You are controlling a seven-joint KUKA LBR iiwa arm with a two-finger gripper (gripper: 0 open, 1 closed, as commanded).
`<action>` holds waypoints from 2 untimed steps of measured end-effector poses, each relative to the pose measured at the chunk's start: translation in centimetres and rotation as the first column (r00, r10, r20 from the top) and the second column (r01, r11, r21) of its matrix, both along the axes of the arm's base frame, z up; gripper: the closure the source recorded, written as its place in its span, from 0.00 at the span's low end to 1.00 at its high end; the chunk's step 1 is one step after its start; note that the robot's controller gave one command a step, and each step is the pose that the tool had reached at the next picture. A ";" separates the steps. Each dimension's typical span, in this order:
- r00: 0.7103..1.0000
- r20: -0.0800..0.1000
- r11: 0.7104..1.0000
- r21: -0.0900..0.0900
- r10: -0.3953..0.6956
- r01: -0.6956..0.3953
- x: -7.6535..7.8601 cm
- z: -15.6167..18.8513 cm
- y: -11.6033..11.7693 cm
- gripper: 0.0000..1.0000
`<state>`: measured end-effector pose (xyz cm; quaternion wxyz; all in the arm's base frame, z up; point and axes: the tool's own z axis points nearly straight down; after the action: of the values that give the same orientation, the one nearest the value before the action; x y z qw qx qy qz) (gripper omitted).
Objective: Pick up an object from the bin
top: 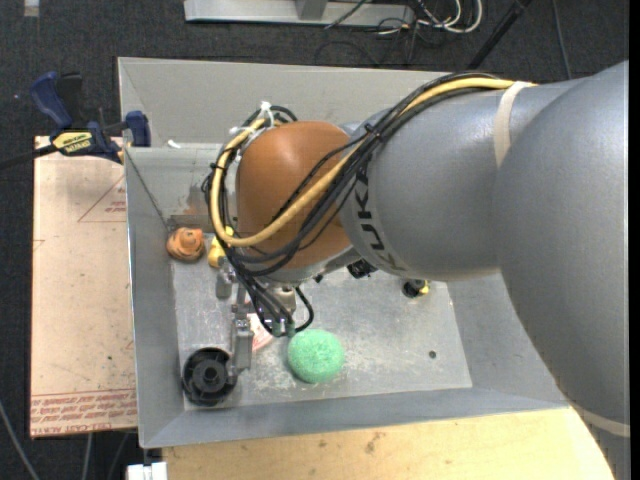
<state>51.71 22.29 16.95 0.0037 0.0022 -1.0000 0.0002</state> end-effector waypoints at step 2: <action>0.996 0.011 0.996 0.002 0.092 -0.092 -1.8 -5.4 1.4 0.00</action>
Offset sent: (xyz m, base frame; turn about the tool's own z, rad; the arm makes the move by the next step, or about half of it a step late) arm -0.0338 0.0255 -0.0995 -0.1660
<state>49.96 23.71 11.56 -0.0016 0.0482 -0.9988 -0.0008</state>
